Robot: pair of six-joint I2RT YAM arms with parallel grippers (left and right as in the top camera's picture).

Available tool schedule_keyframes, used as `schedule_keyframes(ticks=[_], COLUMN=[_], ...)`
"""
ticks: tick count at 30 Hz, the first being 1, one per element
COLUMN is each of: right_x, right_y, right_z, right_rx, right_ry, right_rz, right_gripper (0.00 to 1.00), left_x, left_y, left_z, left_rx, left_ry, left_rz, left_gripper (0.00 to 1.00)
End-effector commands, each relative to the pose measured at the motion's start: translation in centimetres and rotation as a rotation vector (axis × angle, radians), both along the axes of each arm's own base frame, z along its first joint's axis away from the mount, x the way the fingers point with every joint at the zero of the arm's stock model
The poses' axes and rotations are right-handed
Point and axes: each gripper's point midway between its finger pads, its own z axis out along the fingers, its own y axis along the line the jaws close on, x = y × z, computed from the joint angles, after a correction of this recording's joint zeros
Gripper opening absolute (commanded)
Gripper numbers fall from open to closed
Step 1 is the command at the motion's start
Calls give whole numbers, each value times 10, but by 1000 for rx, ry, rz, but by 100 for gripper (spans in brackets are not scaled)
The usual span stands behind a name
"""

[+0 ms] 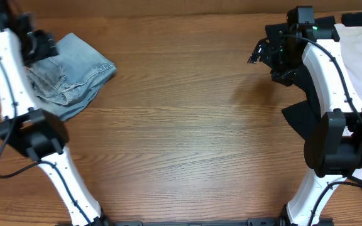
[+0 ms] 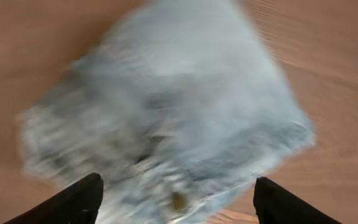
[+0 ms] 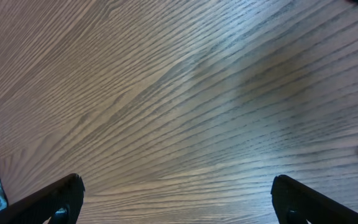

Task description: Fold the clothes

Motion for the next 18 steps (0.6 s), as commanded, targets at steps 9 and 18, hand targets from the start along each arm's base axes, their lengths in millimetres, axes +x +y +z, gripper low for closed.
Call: schedule_keyframes(ticks=[9,18], right_x=[-5,-6], right_y=[-1,-1], right_z=[12,11], right_rx=[-8,-9], right_ry=[-13,-11], right_rz=[1,1], right_gripper=[100,100], left_x=[7,-11], left_y=[-123,-134], left_z=[-63,-112], left_rx=[127,101], left_ry=[144,247], left_rz=[-649,-677], left_gripper=[78,44])
